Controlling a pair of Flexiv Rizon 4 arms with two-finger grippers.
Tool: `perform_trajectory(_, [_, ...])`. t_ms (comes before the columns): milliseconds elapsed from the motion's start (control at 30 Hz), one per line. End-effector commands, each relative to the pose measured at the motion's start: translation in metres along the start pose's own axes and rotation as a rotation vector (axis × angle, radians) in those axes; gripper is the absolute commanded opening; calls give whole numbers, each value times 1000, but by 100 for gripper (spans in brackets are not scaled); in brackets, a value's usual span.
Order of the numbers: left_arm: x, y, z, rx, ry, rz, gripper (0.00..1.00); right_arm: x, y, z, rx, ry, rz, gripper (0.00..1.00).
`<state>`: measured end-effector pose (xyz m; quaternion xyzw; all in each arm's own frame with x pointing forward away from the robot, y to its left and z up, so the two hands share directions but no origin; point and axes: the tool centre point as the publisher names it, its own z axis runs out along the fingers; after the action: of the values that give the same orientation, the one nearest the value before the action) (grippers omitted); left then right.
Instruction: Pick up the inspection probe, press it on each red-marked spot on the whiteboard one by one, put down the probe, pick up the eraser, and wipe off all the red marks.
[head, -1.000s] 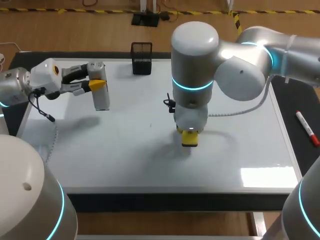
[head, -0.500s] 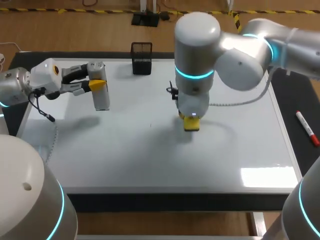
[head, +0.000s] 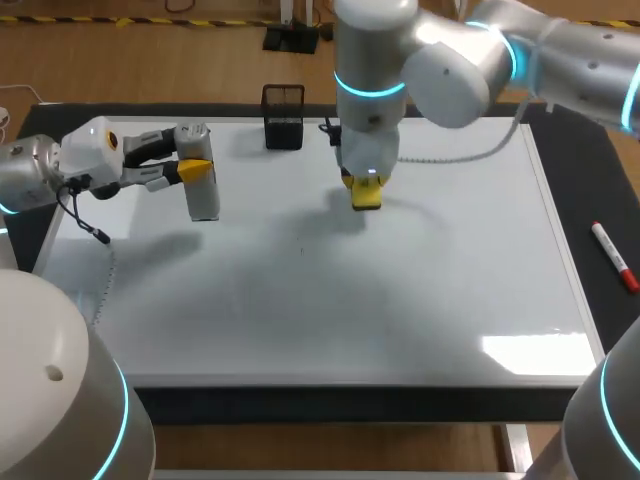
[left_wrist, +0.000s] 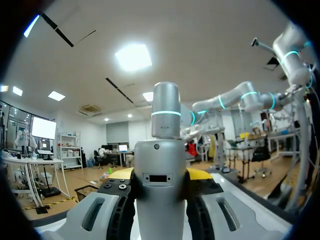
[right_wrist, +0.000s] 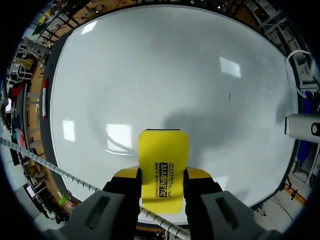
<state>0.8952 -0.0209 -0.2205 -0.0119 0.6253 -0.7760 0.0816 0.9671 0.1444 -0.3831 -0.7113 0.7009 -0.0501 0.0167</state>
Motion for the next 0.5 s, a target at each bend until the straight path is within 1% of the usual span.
perform_trajectory(33, [0, -2, 0, -2, 0, 0, 0, -14, -42, 8, -72, 21, -5, 0])
perform_trajectory(167, [0, -2, 0, -2, 0, 0, 0, -18, -67, 11, -81, 19, 0, 0])
perform_trajectory(500, [0, -2, 0, -2, 0, 0, 0, -22, -114, 15, -104, -6, 31, 0])
